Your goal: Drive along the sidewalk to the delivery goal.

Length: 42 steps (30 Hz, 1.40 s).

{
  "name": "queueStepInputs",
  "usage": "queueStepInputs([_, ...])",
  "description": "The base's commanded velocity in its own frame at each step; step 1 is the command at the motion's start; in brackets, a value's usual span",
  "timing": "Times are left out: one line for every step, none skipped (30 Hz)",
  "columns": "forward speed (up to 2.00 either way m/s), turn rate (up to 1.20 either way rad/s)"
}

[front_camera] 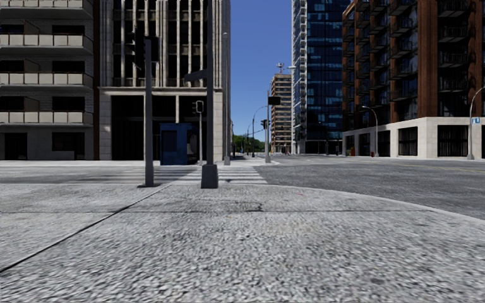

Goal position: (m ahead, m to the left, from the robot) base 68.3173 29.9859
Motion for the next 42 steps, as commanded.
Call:
queueStepInputs([2.00, 0.00])
queueStepInputs([2.00, 0.00])
queueStepInputs([2.00, 0.00])
queueStepInputs([2.00, 0.00])
queueStepInputs([2.00, 0.00])
queueStepInputs([2.00, 0.00])
queueStepInputs([2.00, 0.00])
queueStepInputs([2.00, 0.00])
queueStepInputs([2.00, 0.00])
queueStepInputs([2.00, 0.00])
queueStepInputs([2.00, 0.00])
queueStepInputs([2.00, 0.00])
queueStepInputs([2.00, 0.00])
queueStepInputs([2.00, 0.00])
queueStepInputs([2.00, 0.00])
queueStepInputs([2.00, 0.00])
queueStepInputs([2.00, 0.00])
queueStepInputs([2.00, 0.00])
queueStepInputs([2.00, 0.00])
queueStepInputs([2.00, 0.00])
queueStepInputs([2.00, 0.00])
queueStepInputs([2.00, 0.00])
queueStepInputs([2.00, 0.00])
queueStepInputs([2.00, 0.00])
queueStepInputs([2.00, 0.00])
queueStepInputs([2.00, 0.00])
queueStepInputs([2.00, 0.00])
queueStepInputs([2.00, 0.00])
queueStepInputs([2.00, 0.00])
queueStepInputs([2.00, 0.00])
queueStepInputs([2.00, 0.00])
queueStepInputs([2.00, 0.00])
queueStepInputs([2.00, 0.00])
queueStepInputs([2.00, 0.00])
queueStepInputs([2.00, 0.00])
queueStepInputs([2.00, 0.00])
queueStepInputs([2.00, 0.00])
queueStepInputs([2.00, 0.00])
queueStepInputs([2.00, 0.00])
queueStepInputs([2.00, 0.00])
queueStepInputs([2.00, 0.00])
queueStepInputs([2.00, 0.00])
